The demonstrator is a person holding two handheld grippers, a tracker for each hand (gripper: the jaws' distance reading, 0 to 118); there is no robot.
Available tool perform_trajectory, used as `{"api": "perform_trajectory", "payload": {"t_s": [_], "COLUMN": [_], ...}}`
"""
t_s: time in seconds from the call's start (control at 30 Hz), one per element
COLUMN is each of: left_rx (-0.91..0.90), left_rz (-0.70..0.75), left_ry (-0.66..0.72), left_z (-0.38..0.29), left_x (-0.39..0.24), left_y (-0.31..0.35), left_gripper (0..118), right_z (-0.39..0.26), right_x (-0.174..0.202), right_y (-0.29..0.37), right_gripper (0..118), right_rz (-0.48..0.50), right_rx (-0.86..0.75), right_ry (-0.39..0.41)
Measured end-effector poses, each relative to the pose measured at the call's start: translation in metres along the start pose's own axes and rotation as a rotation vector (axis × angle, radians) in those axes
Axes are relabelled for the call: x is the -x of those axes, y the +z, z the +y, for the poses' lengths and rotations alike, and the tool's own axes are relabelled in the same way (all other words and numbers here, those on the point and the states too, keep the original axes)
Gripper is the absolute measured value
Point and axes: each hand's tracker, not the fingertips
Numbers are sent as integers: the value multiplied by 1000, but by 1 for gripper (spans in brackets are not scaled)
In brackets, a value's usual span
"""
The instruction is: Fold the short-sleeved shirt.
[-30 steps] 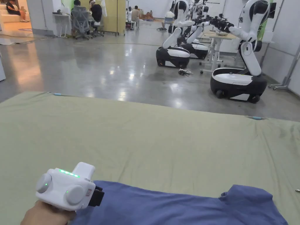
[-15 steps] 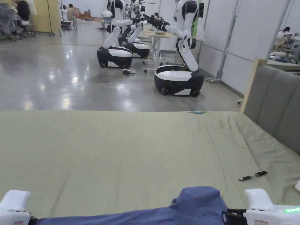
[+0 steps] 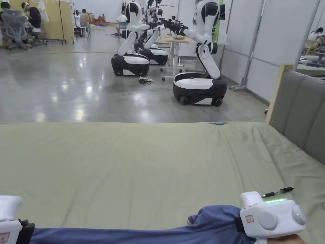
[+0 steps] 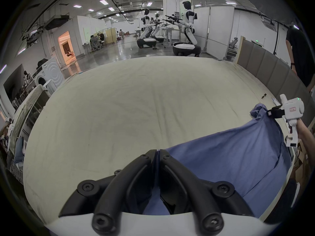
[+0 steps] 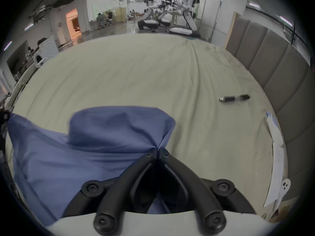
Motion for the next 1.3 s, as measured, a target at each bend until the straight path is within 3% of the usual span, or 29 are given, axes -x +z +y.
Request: {"api": "perform_trajectory", "payload": {"t_s": [0.2,0.43,0.63,0.7,0.83,0.87,0.9,0.93,0.97,1.03,1.17,1.2,1.23,1.3], "left_rx": [-55,-103,93,155,182,171,142,82,30,-66,-184,-198,-203,-178], "left_rz": [-7,-35,-52,-51,-33,-23,-18,-11,-36,-58,-48,-46,-47,-41], "left_ry": [16,5,-22,27,76,87,106,123,132,171,211,223,234,249], "left_z": [-8,-72,-169,-197,-217,-214,-210,-205,-201,-194,-187,-188,-189,-195], "left_x": [-2,1,-3,-3,-6,-6,-10,-11,-13,-13,-10,-8,-5,15], "left_y": [68,166,167,155,134,133,139,147,157,178,204,206,207,196], "left_gripper": [6,6,6,6,7,15,34,65,82,85,84,82,67,47], "right_z": [1,-70,-173,-200,-217,-216,-212,-206,-201,-192,-174,-172,-171,-170], "right_x": [4,4,4,3,1,1,1,2,5,12,47,63,75,105], "right_y": [103,220,218,203,190,193,200,209,219,239,271,274,275,272], "right_gripper": [3,3,3,3,4,14,36,69,95,116,113,101,54,23], "right_rz": [51,108,146,135,125,132,129,124,121,147,234,247,262,255], "right_rx": [-145,-225,-79,3,36,26,5,-15,-56,-139,-276,-308,-334,-379], "right_ry": [12,57,37,12,-21,-28,-41,-43,-35,-25,-39,-32,-22,34]}}
